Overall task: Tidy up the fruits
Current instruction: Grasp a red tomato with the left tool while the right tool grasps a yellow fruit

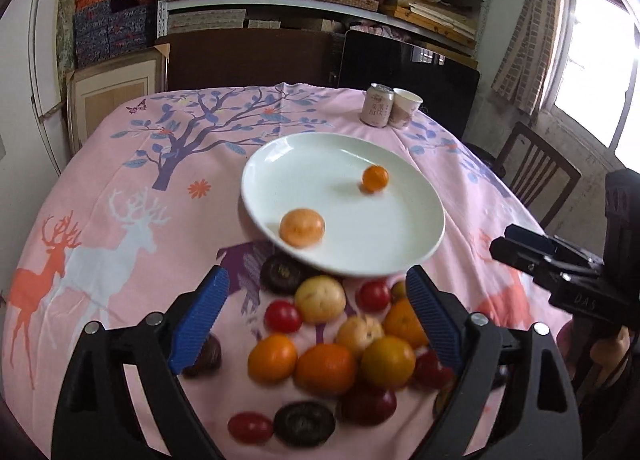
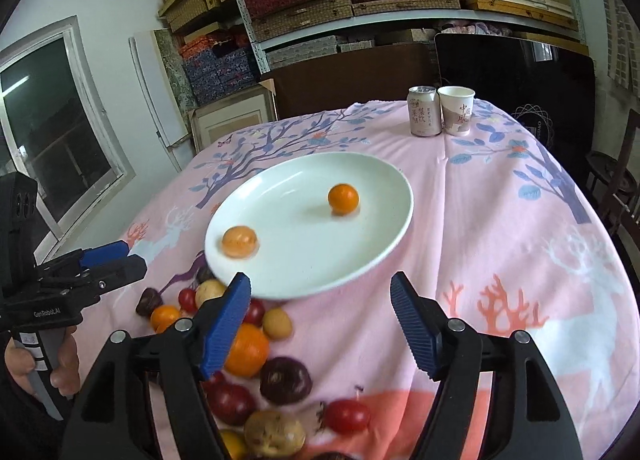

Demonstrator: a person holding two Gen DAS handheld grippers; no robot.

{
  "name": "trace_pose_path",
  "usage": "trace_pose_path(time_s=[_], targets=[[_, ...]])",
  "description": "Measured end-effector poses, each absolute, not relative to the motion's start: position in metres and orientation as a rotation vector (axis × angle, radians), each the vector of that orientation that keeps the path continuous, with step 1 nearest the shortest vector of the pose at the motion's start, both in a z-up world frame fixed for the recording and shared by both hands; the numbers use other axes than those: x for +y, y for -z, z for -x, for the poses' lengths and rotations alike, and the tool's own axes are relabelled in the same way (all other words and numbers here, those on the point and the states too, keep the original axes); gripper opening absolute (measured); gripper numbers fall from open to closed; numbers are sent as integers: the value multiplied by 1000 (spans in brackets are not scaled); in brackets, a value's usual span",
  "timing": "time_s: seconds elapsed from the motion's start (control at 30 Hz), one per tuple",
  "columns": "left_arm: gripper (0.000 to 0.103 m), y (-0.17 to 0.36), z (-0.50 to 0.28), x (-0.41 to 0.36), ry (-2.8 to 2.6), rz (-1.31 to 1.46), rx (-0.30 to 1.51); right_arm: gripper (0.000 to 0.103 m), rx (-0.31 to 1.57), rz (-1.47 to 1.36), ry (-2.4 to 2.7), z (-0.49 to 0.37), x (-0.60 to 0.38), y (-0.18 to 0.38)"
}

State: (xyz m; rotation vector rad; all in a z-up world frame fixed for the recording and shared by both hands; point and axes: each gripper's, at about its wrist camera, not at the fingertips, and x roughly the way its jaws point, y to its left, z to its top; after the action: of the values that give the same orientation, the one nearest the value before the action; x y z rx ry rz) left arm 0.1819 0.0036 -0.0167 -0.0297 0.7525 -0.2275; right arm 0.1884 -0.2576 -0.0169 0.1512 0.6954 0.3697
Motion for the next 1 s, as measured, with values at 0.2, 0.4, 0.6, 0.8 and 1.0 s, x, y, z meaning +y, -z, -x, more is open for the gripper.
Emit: trace_pose_path(time_s=[0.2, 0.4, 0.6, 0.8, 1.0], targets=[[88, 62, -117, 14, 225, -73, 840, 73, 738, -218, -380, -138, -269, 47], [81, 82, -105, 19, 209, -52, 859, 73, 765, -214, -357, -127, -267, 58], [63, 86, -113, 34, 171, -35, 868, 73, 738, -193, -344, -115, -267, 53], [63, 86, -115, 46, 137, -61, 870, 73, 744, -202, -347, -117, -268, 54], [53, 85, -123, 63, 95, -42, 857, 73, 757, -195, -346, -117, -265, 57]])
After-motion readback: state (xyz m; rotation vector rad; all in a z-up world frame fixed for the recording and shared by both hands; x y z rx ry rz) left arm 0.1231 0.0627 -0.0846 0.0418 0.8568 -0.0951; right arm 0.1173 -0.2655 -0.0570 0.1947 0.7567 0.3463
